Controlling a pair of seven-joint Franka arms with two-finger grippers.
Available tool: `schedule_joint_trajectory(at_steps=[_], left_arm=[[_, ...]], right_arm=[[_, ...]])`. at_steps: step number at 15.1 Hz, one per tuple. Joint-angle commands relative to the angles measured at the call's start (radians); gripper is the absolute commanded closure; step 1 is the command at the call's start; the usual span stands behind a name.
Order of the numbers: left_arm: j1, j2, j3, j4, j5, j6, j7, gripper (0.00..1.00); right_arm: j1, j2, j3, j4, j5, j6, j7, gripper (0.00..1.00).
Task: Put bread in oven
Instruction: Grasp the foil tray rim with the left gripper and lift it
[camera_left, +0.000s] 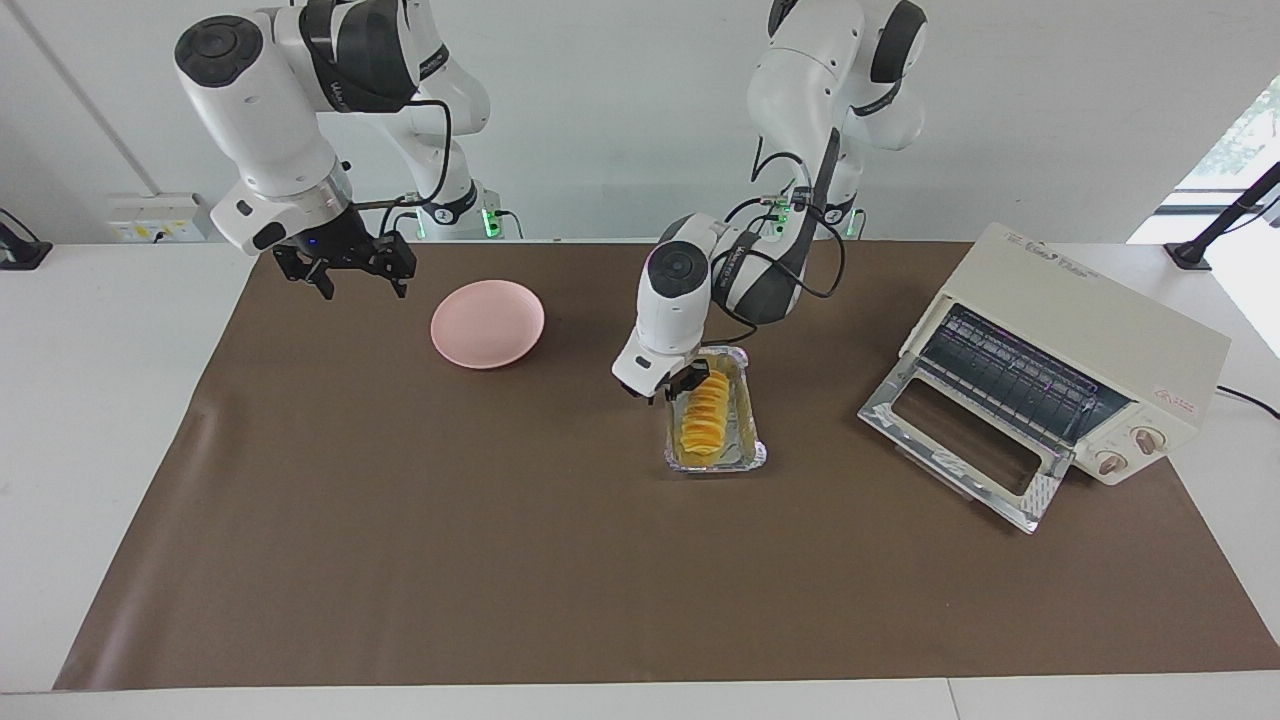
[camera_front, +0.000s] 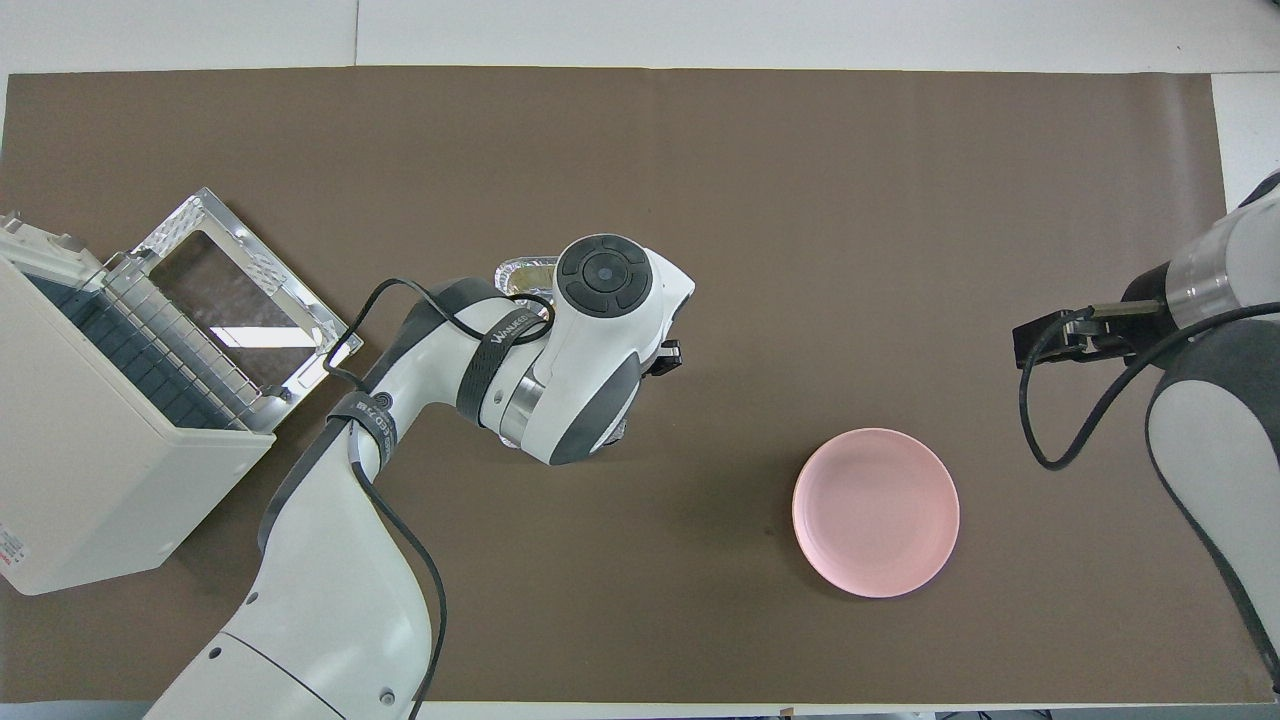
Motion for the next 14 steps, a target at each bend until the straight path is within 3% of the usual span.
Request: schedule_joint_trajectory(at_steps=[1, 3, 4, 5, 11, 14], left_arm=[[0.005, -0.012, 0.007, -0.030, 0.022, 0.029, -0.012, 0.64], [0.007, -0.011, 0.007, -0.026, 0.018, 0.026, -0.019, 0.76], [0.007, -0.011, 0.007, -0.026, 0.018, 0.025, -0.021, 0.91], [0.007, -0.012, 0.007, -0.027, 0.018, 0.018, -0.021, 1.00], [0.018, 0.007, 0.032, 0.106, 0.003, -0.138, -0.078, 1.00], [0.076, 0.009, 0.088, 0.213, 0.003, -0.306, -0.076, 1.00]], right_arm=[[-0.020, -0.016, 0.012, -0.016, -0.007, -0.007, -0.032, 0.00], [-0.020, -0.016, 0.012, -0.016, -0.007, -0.009, -0.030, 0.00], [-0.022, -0.016, 0.012, -0.018, -0.007, -0.024, -0.030, 0.00], [-0.029, -0.018, 0.012, -0.018, -0.007, -0.035, -0.030, 0.00], [-0.034, -0.019, 0.012, -0.015, -0.007, -0.033, -0.027, 0.00], [-0.034, -0.020, 0.012, -0.015, -0.007, -0.033, -0.029, 0.00]])
